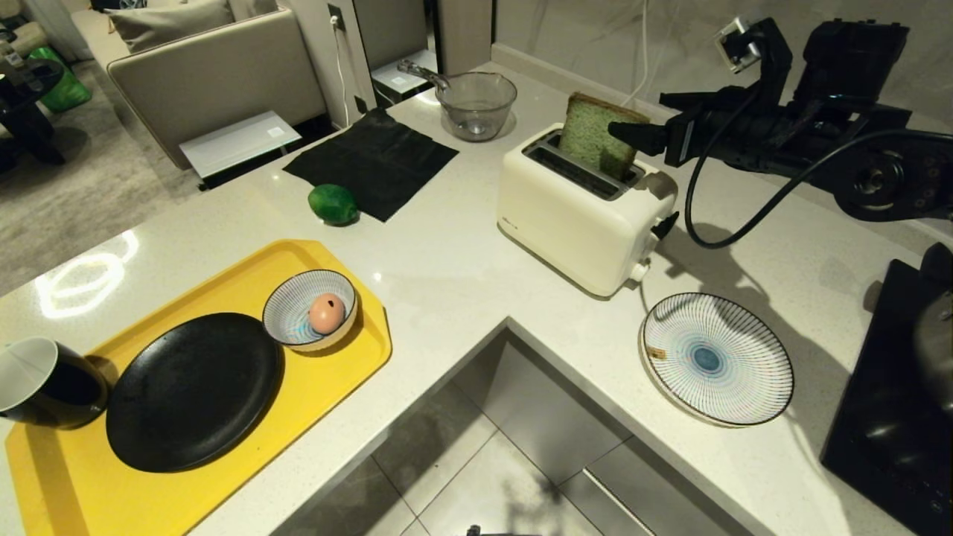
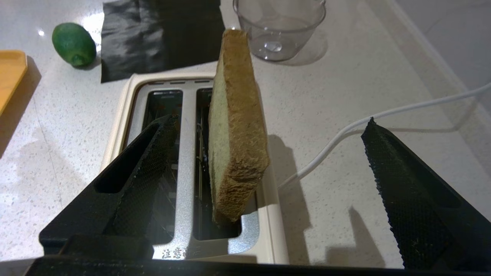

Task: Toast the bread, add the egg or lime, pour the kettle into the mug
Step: Put the baked bread on a plate

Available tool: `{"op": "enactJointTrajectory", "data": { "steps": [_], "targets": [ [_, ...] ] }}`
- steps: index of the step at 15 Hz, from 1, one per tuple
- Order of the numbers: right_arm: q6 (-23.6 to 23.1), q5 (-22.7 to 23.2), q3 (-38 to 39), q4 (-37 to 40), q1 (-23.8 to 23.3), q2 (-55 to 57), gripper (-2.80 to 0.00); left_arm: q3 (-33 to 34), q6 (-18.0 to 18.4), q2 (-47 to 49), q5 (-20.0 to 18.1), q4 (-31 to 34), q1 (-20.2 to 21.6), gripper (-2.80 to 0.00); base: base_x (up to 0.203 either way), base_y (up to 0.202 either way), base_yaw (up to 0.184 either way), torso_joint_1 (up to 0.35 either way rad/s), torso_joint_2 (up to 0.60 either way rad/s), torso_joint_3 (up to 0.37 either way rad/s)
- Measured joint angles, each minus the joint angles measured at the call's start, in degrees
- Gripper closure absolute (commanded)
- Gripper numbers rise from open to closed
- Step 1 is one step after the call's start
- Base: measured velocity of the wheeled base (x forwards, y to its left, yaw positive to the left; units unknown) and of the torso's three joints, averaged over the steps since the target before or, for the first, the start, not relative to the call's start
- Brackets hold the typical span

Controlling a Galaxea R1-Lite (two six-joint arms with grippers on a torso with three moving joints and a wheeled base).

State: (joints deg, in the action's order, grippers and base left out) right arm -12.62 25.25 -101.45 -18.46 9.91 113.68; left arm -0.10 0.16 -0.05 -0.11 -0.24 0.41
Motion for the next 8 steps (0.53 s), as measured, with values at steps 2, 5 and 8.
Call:
{"op": "enactJointTrajectory", "data": {
  "steps": [2, 5, 8],
  "targets": [
    [0.0, 0.0, -1.0, 1.0, 0.2, 0.8, -2.80, 0.0, 0.0, 0.0, 0.0, 0.0, 0.0, 0.00, 0.000, 0.000, 0.000, 0.000, 0.00, 0.000],
    [-0.1, 0.0, -1.1, 1.0, 0.5, 1.2, -2.80, 0.0, 0.0, 0.0, 0.0, 0.0, 0.0, 0.00, 0.000, 0.000, 0.000, 0.000, 0.00, 0.000],
    [-0.1, 0.0, -1.0, 0.9, 0.6, 1.3, -2.80, 0.0, 0.0, 0.0, 0.0, 0.0, 0.0, 0.00, 0.000, 0.000, 0.000, 0.000, 0.00, 0.000]
  ]
}}
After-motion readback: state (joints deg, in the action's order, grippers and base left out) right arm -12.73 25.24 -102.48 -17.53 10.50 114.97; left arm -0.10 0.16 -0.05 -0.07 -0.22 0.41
